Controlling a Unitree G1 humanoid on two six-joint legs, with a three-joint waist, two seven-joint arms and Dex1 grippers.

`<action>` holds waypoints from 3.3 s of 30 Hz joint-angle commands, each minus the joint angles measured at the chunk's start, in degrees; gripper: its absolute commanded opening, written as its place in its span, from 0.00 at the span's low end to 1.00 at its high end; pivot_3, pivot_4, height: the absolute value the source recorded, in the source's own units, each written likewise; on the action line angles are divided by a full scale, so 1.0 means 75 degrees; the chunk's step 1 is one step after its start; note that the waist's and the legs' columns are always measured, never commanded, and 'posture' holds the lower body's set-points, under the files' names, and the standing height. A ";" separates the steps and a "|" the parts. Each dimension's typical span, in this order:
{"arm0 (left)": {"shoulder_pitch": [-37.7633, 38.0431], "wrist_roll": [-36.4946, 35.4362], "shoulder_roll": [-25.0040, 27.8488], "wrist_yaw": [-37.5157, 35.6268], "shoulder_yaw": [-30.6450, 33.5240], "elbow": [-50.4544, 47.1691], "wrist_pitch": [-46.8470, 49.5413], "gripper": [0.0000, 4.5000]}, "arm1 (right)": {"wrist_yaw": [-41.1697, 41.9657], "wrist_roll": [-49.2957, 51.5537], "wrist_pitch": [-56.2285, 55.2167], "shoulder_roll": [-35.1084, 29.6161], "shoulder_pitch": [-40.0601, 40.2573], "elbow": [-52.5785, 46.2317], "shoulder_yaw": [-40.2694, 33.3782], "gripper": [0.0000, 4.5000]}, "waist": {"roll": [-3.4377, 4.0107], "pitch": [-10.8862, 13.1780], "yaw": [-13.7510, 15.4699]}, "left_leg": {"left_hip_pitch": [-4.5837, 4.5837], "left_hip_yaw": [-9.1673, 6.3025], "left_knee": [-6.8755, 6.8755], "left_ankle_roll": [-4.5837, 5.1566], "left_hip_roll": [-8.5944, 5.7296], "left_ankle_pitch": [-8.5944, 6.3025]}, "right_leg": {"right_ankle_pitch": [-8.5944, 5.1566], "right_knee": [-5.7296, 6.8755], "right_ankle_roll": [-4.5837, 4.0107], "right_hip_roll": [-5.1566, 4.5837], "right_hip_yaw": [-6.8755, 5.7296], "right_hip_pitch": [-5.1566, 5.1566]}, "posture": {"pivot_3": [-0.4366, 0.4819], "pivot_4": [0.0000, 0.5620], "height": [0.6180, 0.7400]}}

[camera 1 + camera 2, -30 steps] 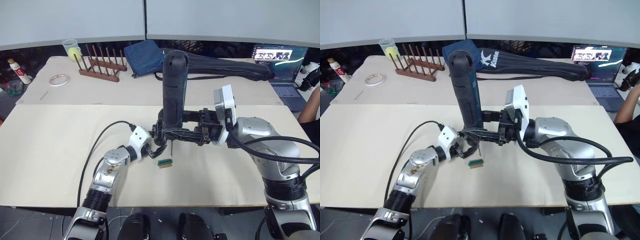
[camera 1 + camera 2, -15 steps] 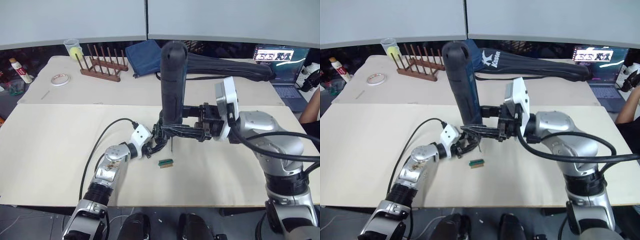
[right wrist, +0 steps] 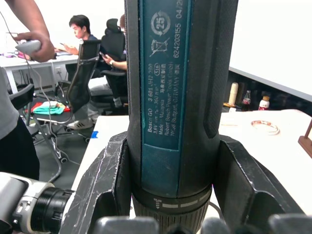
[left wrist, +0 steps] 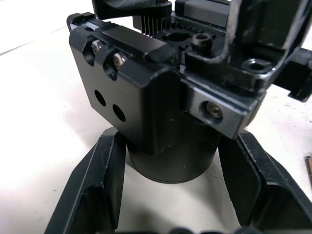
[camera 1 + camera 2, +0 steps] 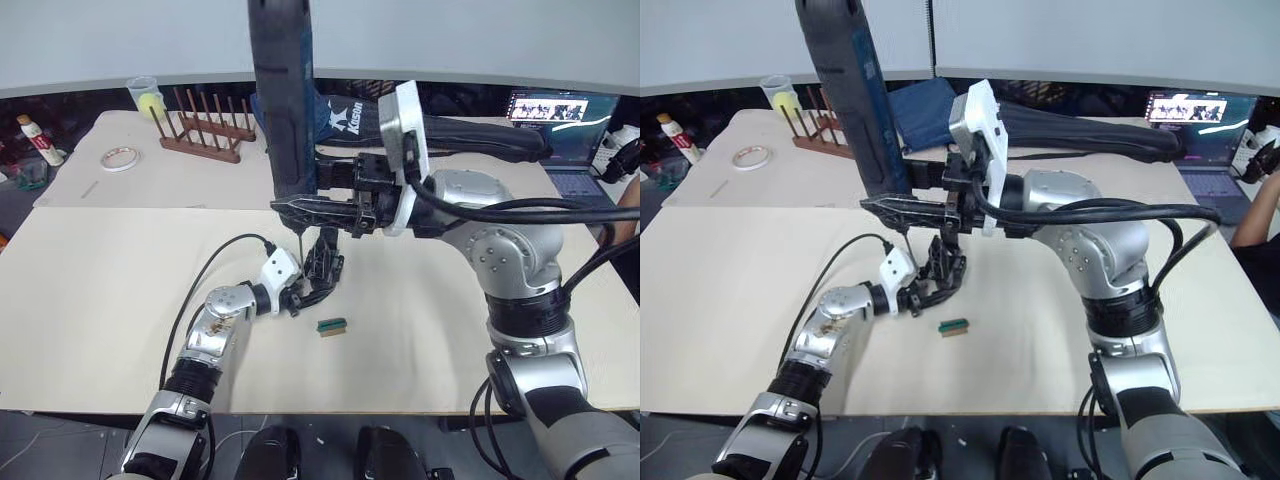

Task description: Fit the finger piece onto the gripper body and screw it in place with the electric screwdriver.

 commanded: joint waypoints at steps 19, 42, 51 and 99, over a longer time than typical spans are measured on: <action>0.0202 -0.0341 0.0276 -0.0208 0.0096 -0.0833 0.0273 0.50 | 0.0470 -0.0915 -0.1188 0.0376 0.0124 0.0327 -0.0038 0.43 | 0.0000 0.0000 -0.0111 | 0.0000 0.0002 -0.0001 -0.0002 0.0001 0.0001 | 0.0000 0.0000 0.0000 0.0001 0.0000 0.0000 | 0.48 0.27 1.00; 0.0135 -0.0352 0.0271 -0.0135 0.0072 -0.0885 0.0295 0.50 | 0.0757 -0.1408 -0.1653 0.0561 0.0431 0.0553 0.0105 0.43 | 0.0000 0.0000 -0.0114 | 0.0000 0.0003 -0.0002 -0.0003 0.0001 0.0002 | 0.0000 0.0000 0.0000 0.0001 0.0000 -0.0002 | 0.48 0.27 1.00; 0.0107 -0.0361 0.0264 -0.0132 0.0082 -0.0871 0.0289 0.50 | 0.0792 -0.1471 -0.1700 0.0604 0.0510 0.0526 0.0152 0.43 | 0.0000 0.0000 -0.0113 | 0.0000 0.0003 -0.0001 -0.0003 0.0001 0.0002 | 0.0000 0.0000 0.0000 0.0001 0.0000 -0.0001 | 0.48 0.27 1.00; -0.0090 -0.0306 0.0205 -0.0096 0.0113 -0.0663 0.0094 0.50 | 0.1401 -0.2122 -0.1250 0.0349 0.0410 0.2088 0.0821 0.43 | 0.0003 -0.0002 -0.0094 | 0.0017 0.0000 -0.0001 -0.0003 0.0001 0.0002 | 0.0000 0.0000 0.0000 0.0001 0.0000 0.0015 | 0.48 0.27 1.00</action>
